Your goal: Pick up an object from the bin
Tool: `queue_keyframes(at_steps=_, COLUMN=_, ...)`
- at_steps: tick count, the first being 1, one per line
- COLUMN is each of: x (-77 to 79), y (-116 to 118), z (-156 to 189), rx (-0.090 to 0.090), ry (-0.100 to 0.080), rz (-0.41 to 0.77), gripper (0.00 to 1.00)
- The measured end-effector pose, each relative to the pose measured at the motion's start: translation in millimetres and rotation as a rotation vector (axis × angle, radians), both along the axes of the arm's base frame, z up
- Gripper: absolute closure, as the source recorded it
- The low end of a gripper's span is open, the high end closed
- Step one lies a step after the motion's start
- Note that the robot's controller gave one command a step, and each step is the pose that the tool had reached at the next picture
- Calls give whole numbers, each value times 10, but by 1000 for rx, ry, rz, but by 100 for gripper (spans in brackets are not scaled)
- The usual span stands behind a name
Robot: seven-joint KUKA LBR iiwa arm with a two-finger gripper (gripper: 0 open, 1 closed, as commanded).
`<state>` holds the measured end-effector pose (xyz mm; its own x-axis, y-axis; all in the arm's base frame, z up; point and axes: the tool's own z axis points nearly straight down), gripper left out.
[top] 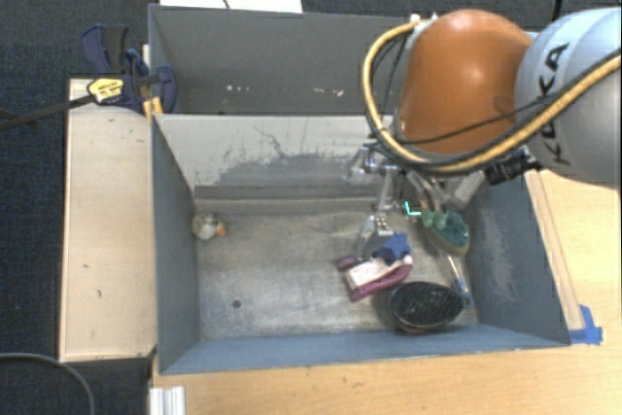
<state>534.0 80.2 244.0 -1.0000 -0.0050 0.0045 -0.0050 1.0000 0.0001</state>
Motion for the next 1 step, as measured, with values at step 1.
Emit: queue_keyframes(at_steps=1, x=83, y=-799, z=-1501, rx=1, ry=-26, rz=-71, gripper=0)
